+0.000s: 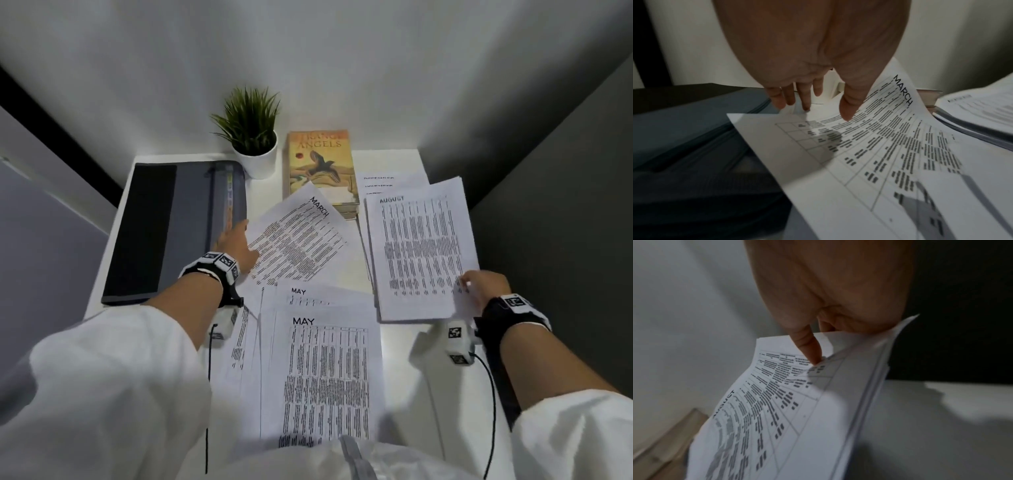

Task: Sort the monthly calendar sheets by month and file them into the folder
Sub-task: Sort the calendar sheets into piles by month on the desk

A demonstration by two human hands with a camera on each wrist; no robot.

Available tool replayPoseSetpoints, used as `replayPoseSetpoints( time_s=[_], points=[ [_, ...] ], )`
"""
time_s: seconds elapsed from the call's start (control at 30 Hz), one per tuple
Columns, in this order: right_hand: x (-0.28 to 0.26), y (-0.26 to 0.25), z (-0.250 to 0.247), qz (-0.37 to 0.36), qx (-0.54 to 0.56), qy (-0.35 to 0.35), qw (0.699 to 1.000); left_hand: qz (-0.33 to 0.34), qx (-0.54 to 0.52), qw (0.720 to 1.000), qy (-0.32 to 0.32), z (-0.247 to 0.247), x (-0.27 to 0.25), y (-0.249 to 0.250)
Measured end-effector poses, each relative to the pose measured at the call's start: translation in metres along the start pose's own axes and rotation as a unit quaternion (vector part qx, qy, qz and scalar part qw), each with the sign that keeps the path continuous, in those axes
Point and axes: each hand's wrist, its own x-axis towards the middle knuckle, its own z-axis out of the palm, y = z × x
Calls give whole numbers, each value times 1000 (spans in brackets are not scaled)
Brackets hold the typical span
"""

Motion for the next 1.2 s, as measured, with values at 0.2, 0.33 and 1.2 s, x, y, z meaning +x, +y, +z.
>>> replayPoseSetpoints(
  time_s=[0.2, 0.33, 1.2],
  points=[
    [12, 3, -1, 38, -50, 14, 998, -17, 54, 998, 26, 8, 6, -4],
    [11, -4, 5, 31, -71, 21, 997, 19, 28, 996, 84, 1, -3, 0],
    [-170, -91, 96, -389, -158, -19, 907, 46, -279, 958, -38, 28, -197, 16]
  ],
)
